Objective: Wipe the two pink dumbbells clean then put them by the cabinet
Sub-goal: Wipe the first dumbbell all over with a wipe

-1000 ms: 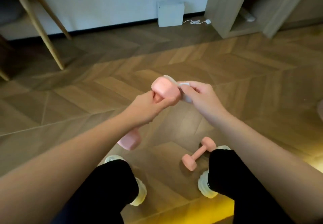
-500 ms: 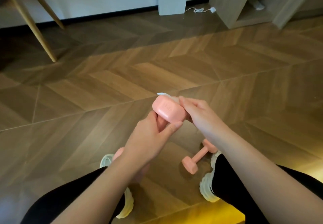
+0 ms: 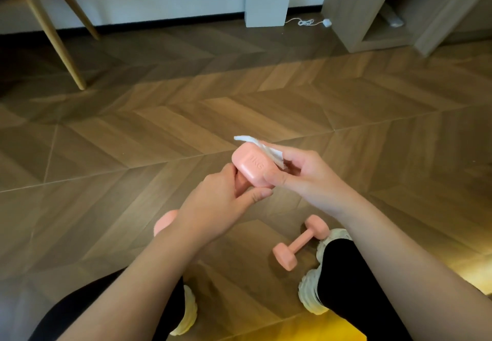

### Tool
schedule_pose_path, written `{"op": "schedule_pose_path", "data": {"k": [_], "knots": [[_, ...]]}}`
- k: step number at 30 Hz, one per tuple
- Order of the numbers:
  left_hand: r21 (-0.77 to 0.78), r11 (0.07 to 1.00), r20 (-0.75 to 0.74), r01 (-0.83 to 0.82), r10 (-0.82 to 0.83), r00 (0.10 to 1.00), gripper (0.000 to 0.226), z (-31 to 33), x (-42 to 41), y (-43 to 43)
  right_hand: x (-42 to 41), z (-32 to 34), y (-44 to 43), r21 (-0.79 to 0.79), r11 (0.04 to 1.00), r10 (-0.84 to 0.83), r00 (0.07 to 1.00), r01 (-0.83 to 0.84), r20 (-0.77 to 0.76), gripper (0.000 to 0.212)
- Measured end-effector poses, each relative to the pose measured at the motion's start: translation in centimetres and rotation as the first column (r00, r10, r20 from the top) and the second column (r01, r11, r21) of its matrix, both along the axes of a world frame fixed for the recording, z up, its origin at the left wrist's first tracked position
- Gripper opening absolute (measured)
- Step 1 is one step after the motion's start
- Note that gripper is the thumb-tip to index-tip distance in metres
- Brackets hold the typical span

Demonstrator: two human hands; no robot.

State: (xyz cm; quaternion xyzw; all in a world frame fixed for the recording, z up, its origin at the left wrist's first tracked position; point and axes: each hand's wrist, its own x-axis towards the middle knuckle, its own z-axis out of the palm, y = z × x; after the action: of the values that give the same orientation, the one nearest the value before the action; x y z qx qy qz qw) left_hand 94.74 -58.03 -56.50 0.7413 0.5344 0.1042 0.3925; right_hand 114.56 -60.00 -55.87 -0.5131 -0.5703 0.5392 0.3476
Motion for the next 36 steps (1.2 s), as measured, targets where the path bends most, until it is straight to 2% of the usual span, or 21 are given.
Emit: {"op": "schedule_pose_path", "data": {"k": [2,5,7,10,12,15,18,23,27,31,34,36], "knots": [[-0.033,0.999,0.031,-0.023,0.025,0.999,0.08,-0.6,-0.2,-0.2,-0.3,-0.3,0.2,-0.006,1.0,0.009,1.0,-0.008,0.03,0.047],[-0.044,0.999,0.051,-0.007,0.01,0.999,0.08,-1.2,-0.2,-0.3,0.0,0.0,0.8,-0.059,0.991,0.125,0.986,-0.119,0.108,0.058],[-0.036,0.999,0.056,0.003,-0.001,0.998,0.081,-1.4,0.0,-0.2,0.2,0.3,1.0,-0.031,0.99,0.139,0.979,-0.136,0.152,0.061],[-0.026,0.999,0.077,-0.029,0.031,0.997,0.074,-1.6,0.2,0.1,0.4,0.3,1.2,0.036,0.997,0.064,0.991,-0.069,0.118,0.045],[-0.036,0.997,0.138,-0.062,0.066,0.988,0.068,-1.4,0.4,0.0,0.5,0.2,1.2,0.01,0.998,0.058,0.994,-0.059,0.091,0.03],[-0.036,0.996,0.172,-0.083,0.088,0.981,0.059,-1.1,0.7,-0.4,0.4,0.2,1.3,-0.032,0.996,0.086,0.993,-0.084,0.075,0.038],[-0.008,0.994,0.164,-0.106,0.105,0.981,0.062,-1.1,0.7,-0.5,0.4,0.2,1.1,0.051,0.998,0.027,1.0,-0.028,0.014,0.032],[-0.005,0.996,0.154,-0.091,0.09,0.984,0.065,-1.1,0.5,-0.6,0.2,0.1,1.0,0.02,0.996,0.085,0.994,-0.087,0.066,0.03],[-0.038,0.993,0.151,-0.112,0.116,0.982,0.058,-1.3,0.6,-0.6,0.0,0.2,0.9,0.104,0.994,-0.026,0.998,0.019,0.065,0.037],[-0.123,0.976,0.174,-0.182,0.202,0.964,0.054,-1.6,1.1,-0.5,-0.1,0.1,1.1,0.119,0.988,-0.113,0.985,0.097,0.134,0.008],[-0.131,0.971,0.168,-0.202,0.222,0.96,0.062,-1.7,1.4,-0.5,-0.5,0.2,0.8,0.154,0.976,-0.174,0.977,0.154,0.12,0.006],[-0.131,0.97,0.16,-0.204,0.223,0.961,0.064,-1.6,1.5,-0.3,-0.7,0.4,0.6,0.182,0.97,-0.183,0.978,0.162,0.103,0.017]]}}
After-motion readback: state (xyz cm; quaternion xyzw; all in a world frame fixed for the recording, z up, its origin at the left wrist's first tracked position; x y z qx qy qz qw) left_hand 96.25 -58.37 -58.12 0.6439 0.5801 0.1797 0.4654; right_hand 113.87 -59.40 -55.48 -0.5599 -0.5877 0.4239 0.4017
